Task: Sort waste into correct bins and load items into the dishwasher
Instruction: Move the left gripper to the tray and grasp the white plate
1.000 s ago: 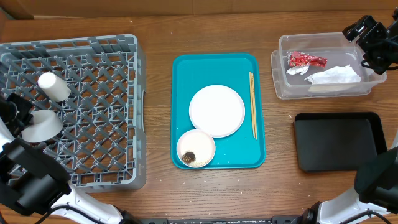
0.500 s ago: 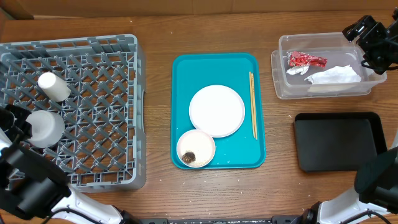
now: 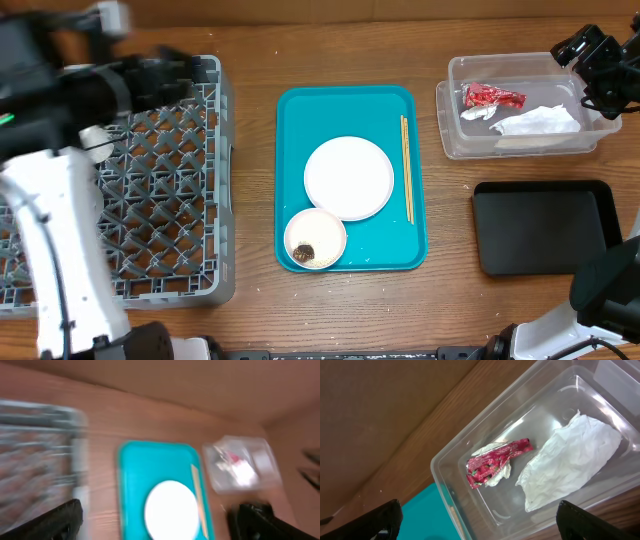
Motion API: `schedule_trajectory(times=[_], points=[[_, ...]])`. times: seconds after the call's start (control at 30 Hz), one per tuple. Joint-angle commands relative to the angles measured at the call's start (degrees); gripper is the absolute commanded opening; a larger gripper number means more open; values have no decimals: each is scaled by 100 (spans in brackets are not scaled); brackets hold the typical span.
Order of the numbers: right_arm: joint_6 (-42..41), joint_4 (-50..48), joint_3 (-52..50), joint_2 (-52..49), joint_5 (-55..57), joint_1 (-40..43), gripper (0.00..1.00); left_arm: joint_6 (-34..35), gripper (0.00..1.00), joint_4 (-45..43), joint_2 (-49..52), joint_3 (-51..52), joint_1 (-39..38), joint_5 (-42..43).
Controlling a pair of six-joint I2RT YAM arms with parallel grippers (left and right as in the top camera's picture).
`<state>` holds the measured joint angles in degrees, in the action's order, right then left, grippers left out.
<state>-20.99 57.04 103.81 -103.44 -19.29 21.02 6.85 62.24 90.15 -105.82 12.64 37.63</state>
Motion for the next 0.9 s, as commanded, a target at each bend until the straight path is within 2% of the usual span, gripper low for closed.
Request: schedule_trajectory(times=[0.0,0.1,0.17,0.2,0.23,0.37,0.5,0.57,0.67,0.73,0.87], points=[[-7,-13,142,87,-22,11,100,-63,100,-262,472,31,-1370,-269],[-7,-13,142,87,-22,11,100,782,100,-369,852,28,-2369,-1650],[-7,-13,142,87,-22,11,100,844,100,-380,1121,26,-2931,-2319],[-7,-13,142,87,-22,11,100,844,97,-363,1285,15,-3215,-2651],[-7,-13,142,87,-22,11,100,833,90,-205,1613,-81,-3652,-3110],[-7,-13,142,87,-22,11,100,354,88,262,2288,-509,-4229,-3250],[-7,-13,142,87,-22,11,100,-243,92,142,2653,-573,-4706,-3250],[-7,-13,142,87,-24,11,100,-393,90,9,2778,-570,-4933,-3259],[-7,-13,142,87,-24,11,100,-376,76,-195,3025,-570,-5259,-3421],[-7,-13,142,87,-22,11,100,-214,71,-225,3200,-570,-5386,-3491],[-7,-13,142,87,-24,11,100,-39,44,-212,3602,-570,-5558,-3528]])
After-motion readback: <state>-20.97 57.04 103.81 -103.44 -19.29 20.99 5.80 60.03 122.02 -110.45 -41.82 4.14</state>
